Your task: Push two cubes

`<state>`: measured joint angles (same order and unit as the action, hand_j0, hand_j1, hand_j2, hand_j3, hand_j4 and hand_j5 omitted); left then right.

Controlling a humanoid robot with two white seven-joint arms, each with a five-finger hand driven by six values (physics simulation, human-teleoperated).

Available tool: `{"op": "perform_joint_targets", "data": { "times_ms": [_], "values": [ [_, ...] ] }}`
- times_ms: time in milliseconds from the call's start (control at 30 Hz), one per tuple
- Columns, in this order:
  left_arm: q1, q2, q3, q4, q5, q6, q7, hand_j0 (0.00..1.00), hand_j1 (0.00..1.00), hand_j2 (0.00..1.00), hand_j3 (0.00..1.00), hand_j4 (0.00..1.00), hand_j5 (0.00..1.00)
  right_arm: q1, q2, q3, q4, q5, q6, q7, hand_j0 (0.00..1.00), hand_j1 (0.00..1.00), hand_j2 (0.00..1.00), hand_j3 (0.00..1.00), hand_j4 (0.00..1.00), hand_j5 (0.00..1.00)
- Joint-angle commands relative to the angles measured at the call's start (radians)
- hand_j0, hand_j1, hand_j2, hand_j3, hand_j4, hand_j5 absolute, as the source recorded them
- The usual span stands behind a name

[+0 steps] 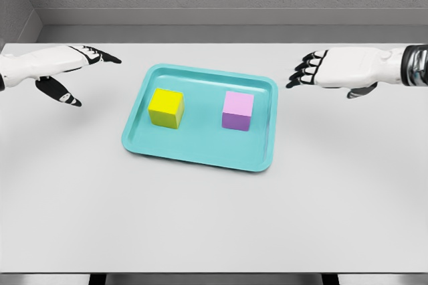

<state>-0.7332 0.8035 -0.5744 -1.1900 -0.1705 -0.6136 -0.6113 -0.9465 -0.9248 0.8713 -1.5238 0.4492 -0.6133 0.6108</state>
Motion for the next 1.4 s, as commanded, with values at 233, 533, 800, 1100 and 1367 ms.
{"op": "perform_joint_targets", "data": {
  "times_ms": [233,533,800,1100,1367],
  "values": [
    [-0.029,-0.040,-0.127,0.003,-0.018,0.003,0.000,0.20,0.20,0.20,0.20,0.20,0.20,-0.041,-0.052,0.052,-0.113,-0.010,0.002,0.000,0.09,0.09,0.09,0.09,0.09,0.09],
    [-0.038,-0.112,-0.134,0.007,-0.037,0.003,0.000,0.21,0.21,0.21,0.21,0.21,0.21,-0.104,0.099,0.226,-0.085,0.002,0.002,0.000,0.00,0.00,0.00,0.00,0.00,0.00],
    [-0.049,-0.133,-0.136,0.032,-0.078,0.003,0.000,0.21,0.21,0.21,0.21,0.21,0.21,-0.130,0.179,0.293,-0.003,0.005,0.002,0.000,0.00,0.00,0.00,0.00,0.00,0.00],
    [-0.052,-0.172,-0.147,0.058,-0.107,0.003,0.000,0.21,0.21,0.21,0.21,0.21,0.21,-0.155,0.238,0.328,0.162,0.005,0.002,0.000,0.00,0.00,0.00,0.00,0.00,0.00],
    [-0.052,-0.182,-0.150,0.058,-0.127,0.003,0.000,0.21,0.21,0.21,0.21,0.21,0.21,-0.155,0.284,0.354,0.234,0.005,0.002,0.000,0.00,0.00,0.00,0.00,0.00,0.00]
  ]
}}
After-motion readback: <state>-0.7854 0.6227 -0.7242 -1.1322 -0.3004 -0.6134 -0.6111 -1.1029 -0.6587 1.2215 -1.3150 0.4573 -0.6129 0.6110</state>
